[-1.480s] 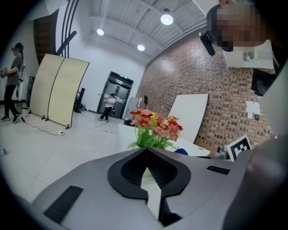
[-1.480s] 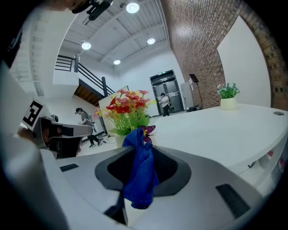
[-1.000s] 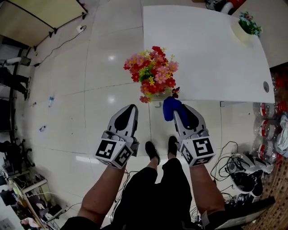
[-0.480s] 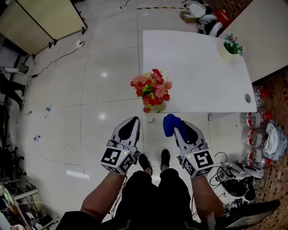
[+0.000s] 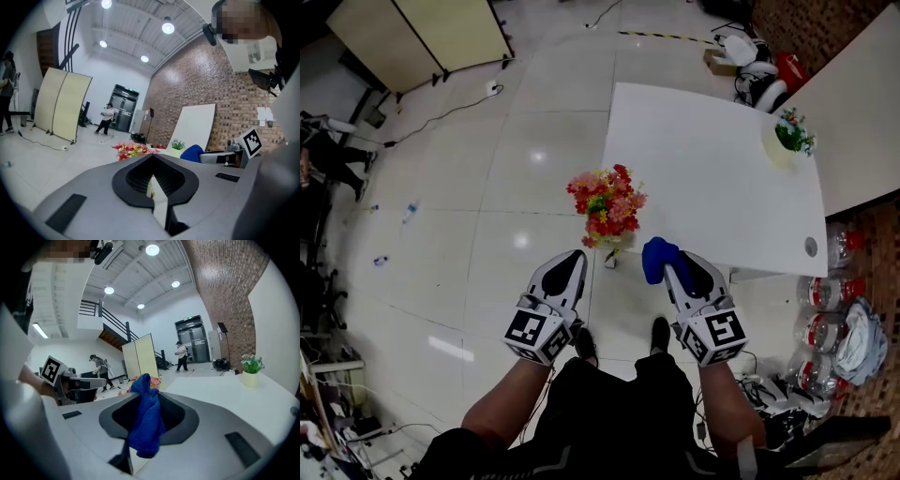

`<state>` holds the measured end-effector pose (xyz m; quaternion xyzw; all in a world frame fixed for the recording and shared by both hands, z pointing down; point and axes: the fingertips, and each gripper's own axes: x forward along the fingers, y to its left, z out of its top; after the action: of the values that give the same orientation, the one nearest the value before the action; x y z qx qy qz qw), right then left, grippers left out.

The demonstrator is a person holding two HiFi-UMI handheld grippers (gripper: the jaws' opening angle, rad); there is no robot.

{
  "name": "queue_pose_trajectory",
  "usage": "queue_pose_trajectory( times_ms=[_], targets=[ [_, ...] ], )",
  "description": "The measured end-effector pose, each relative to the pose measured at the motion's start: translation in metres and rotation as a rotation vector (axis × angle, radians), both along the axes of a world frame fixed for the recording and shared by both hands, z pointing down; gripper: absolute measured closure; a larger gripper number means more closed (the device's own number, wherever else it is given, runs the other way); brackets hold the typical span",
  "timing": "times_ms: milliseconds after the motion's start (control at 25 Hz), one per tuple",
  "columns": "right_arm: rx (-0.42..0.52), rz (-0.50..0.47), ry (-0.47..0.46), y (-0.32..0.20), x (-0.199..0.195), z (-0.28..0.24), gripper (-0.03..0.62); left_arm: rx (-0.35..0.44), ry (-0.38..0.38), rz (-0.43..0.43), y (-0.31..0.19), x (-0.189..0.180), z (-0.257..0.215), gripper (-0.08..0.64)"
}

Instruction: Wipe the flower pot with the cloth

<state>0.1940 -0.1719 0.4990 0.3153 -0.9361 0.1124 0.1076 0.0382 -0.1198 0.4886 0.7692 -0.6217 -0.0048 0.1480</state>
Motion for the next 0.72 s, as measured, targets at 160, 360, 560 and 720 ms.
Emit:
queue_pose_trajectory(
  times_ms=[160, 360, 560, 720],
  targets=[
    [0.036, -0.15, -0.02, -0.019, 0.004, -0.022, 0.495, 0.016, -0.011, -0.119, -0.001, 0.009, -0.016, 0.555],
    [0.064, -0.293, -0.025, -0.04, 0.014, -0.034, 0.494, 0.05, -0.034, -0.238, -0.004, 0.034, -0.036, 0.555],
    [0.058, -0.381, -0.01, -0.04, 0.0, -0.03, 0.494, 0.03, 0.012, -0.265, -0.002, 0.048, -0.027, 0.555],
    [0.055, -0.465, 0.019, -0.028, -0.014, -0.014, 0.494, -0.003, 0.013, -0.292, -0.004, 0.049, -0.007, 0.555]
  ],
)
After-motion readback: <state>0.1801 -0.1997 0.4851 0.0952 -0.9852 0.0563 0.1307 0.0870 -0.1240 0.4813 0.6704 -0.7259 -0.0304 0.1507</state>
